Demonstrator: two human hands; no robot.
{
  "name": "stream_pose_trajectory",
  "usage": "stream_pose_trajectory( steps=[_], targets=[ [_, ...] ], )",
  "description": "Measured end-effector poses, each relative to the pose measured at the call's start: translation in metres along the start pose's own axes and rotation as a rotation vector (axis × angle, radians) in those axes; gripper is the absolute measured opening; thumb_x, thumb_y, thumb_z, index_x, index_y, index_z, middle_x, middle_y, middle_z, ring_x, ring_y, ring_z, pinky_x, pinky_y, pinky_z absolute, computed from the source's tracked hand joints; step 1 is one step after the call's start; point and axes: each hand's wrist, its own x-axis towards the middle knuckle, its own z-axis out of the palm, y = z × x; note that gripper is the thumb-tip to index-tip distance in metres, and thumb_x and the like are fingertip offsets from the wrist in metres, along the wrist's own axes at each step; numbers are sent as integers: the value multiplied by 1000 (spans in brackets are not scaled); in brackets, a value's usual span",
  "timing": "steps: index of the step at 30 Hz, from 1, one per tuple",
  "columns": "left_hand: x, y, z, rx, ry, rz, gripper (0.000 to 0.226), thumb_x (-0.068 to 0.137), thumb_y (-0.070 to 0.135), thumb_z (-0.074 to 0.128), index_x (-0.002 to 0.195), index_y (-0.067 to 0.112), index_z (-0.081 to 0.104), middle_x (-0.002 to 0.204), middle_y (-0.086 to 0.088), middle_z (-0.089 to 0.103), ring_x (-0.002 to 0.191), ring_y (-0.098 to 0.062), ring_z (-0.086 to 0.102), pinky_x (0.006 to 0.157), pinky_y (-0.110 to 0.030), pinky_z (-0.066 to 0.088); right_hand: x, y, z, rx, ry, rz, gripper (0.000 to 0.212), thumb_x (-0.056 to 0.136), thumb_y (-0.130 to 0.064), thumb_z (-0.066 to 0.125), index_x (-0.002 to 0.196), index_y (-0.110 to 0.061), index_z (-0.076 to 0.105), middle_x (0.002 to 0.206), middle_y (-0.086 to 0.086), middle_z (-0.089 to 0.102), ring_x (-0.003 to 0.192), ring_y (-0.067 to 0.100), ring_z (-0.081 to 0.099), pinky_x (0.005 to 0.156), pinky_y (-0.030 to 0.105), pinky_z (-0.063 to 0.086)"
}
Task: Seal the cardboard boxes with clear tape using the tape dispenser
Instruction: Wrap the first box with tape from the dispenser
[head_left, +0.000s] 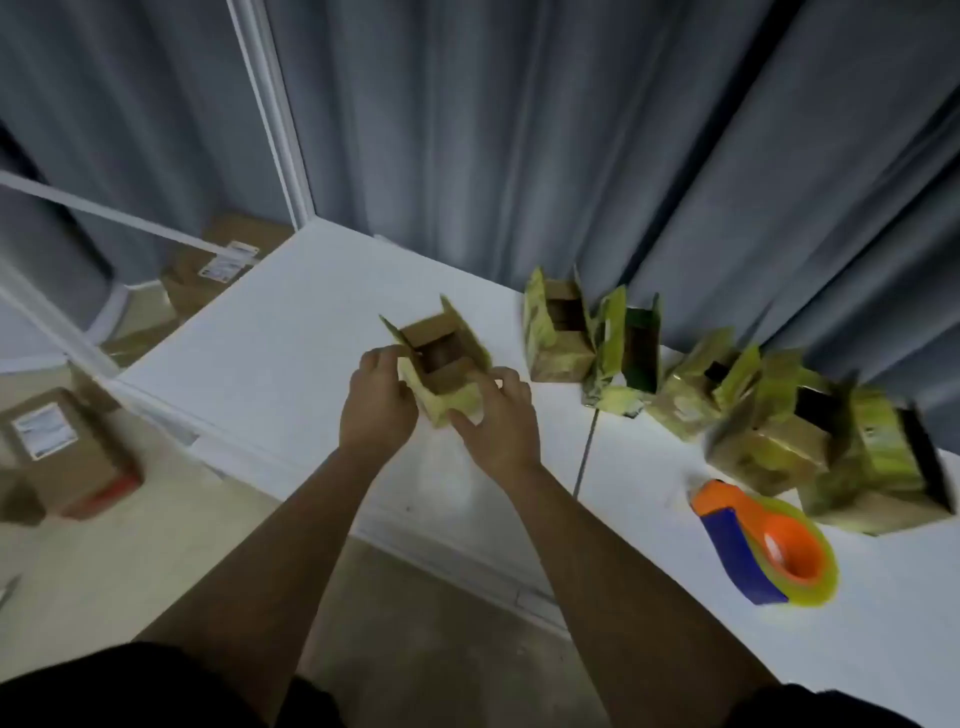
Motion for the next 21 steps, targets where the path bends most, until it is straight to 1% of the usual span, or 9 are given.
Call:
stream_pose_trajectory(
  steps=[2, 5, 7, 8, 11, 13, 15, 18, 21],
  targets=[
    [13, -27, 16, -83, 90, 9, 45, 88, -5, 44, 132, 8, 46, 136, -15, 44, 121, -32, 46, 98, -42, 41, 14, 2, 29, -123, 64, -105, 48, 83, -39, 69, 124, -15, 58, 125, 10, 51, 111, 30, 46, 88, 40, 41],
    [25, -53, 43, -189, 155, 44, 46, 91, -3, 44, 135, 10, 42, 139, -12, 40, 125, -28, 44, 104, -42, 38, 31, 13, 65, -129, 309, -202, 13, 82, -24, 70, 90, -13, 69, 95, 6, 64, 85, 30, 57, 70, 36, 43],
    [29, -61, 58, -259, 185, 79, 48, 91, -1, 44, 137, 12, 40, 141, -9, 38, 127, -25, 43, 106, -39, 37, 31, 26, 77, -126, 430, -242, 5, 80, -19, 65, 80, -14, 66, 86, 2, 64, 78, 28, 57, 66, 35, 42],
    [29, -61, 61, -297, 195, 77, 49, 91, -1, 43, 138, 13, 38, 142, -7, 37, 128, -24, 42, 106, -36, 36, 31, 31, 79, -139, 389, -248, 9, 80, -20, 62, 86, -15, 65, 91, 1, 63, 84, 27, 56, 71, 36, 41],
    [27, -57, 69, -396, 225, 79, 51, 90, -3, 41, 138, 14, 38, 140, -3, 38, 129, -21, 41, 102, -29, 35, 31, 40, 85, -161, 211, -242, 36, 83, -33, 59, 118, -22, 57, 120, -5, 54, 111, 21, 43, 88, 36, 30],
    [15, -54, 68, -426, 247, 98, 51, 90, -4, 40, 137, 15, 39, 134, 2, 40, 127, -18, 42, 98, -25, 35, 27, 32, 87, -219, 245, -252, 29, 90, -39, 55, 113, -24, 64, 116, -3, 57, 111, 22, 43, 84, 35, 25],
    [0, -55, 64, -423, 227, 106, 50, 91, -4, 41, 136, 15, 40, 131, 4, 39, 125, -17, 43, 96, -25, 35, 20, 25, 84, -226, 299, -191, 23, 95, -29, 51, 98, -17, 71, 103, 4, 62, 104, 29, 49, 77, 34, 22],
    [-21, -59, 50, -400, 194, 60, 50, 93, -1, 40, 140, 14, 36, 144, -5, 35, 128, -21, 43, 100, -28, 37, 0, 25, 70, -189, 214, -92, 24, 96, -23, 48, 102, -15, 71, 109, 6, 65, 104, 29, 50, 80, 36, 36],
    [-36, -61, 36, -351, 157, 29, 50, 92, 1, 41, 140, 14, 36, 146, -7, 34, 127, -23, 44, 93, -26, 37, -23, 23, 58, -35, 191, -89, 22, 95, -22, 53, 106, -15, 70, 114, 7, 65, 108, 28, 53, 87, 39, 44]
  ],
)
